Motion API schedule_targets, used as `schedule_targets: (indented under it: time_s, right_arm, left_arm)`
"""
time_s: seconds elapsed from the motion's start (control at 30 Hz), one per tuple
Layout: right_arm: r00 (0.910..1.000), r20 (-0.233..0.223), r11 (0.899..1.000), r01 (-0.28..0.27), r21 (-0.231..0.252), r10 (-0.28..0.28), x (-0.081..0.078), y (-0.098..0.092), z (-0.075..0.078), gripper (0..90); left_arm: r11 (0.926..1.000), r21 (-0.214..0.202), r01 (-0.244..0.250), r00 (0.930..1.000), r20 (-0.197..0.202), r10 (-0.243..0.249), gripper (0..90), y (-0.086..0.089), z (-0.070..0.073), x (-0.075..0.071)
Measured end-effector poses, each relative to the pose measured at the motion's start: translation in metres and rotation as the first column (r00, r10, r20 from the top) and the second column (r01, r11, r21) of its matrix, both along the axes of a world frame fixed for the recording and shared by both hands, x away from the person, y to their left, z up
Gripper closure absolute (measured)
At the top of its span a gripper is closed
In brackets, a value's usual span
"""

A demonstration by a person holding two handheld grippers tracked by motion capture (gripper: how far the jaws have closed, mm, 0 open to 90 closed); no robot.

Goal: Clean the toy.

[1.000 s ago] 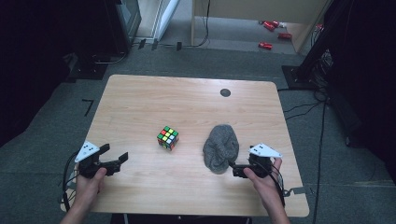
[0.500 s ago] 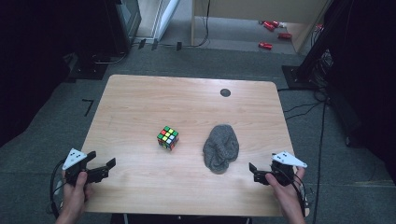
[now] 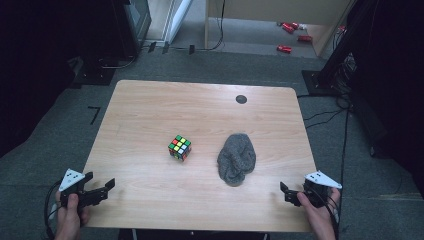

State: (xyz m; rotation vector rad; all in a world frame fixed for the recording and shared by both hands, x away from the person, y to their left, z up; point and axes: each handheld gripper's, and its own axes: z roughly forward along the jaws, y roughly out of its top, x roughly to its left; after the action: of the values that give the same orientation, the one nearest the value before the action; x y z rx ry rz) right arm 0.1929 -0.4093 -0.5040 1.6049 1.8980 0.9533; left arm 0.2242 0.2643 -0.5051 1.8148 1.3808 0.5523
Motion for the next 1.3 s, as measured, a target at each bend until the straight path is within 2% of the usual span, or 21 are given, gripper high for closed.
schedule_targets:
  time_s: [0.17,0.3,0.37,0.53,0.63,0.73,1.3]
  right_arm:
    - [0.9992,-0.018,0.999,0.036,-0.003,-0.036,-0.007,-0.013,-0.006,0.0]
    - [0.9984,-0.039,0.999,0.041,-0.028,-0.042,-0.012,-0.017,-0.013,0.0]
    - [0.9973,-0.054,0.997,0.047,-0.06,-0.05,-0.012,-0.016,-0.019,0.0]
    - [0.9961,-0.068,0.997,0.052,-0.064,-0.056,-0.012,-0.015,-0.023,0.0]
    - [0.9967,-0.066,0.997,0.042,-0.065,-0.046,-0.012,-0.015,-0.023,0.0]
    - [0.9977,-0.067,0.998,0.008,-0.065,-0.012,-0.012,-0.013,-0.023,0.0]
    - [0.9974,-0.068,0.998,0.019,-0.064,-0.023,-0.011,-0.013,-0.023,0.0]
  left_arm:
    - [0.9978,0.067,-0.003,0.9984,-0.056,0.007,10.8,-0.002,-0.004,0.001]
    - [0.9967,0.081,0.002,0.9957,-0.093,0.005,11.1,-0.003,-0.007,0.004]
    - [0.9951,0.098,0.008,0.9949,-0.1,0.002,11.1,-0.005,-0.008,0.005]
    - [0.9868,0.159,0.028,0.9951,-0.098,-0.013,10.6,-0.011,-0.012,0.007]
    - [0.9874,0.156,0.026,0.9957,-0.092,-0.012,9.6,-0.012,-0.012,0.008]
    - [0.9875,0.156,0.022,0.9958,-0.091,-0.008,9.2,-0.013,-0.013,0.008]
    - [0.9872,0.158,0.019,0.9954,-0.096,-0.004,7.7,-0.013,-0.013,0.009]
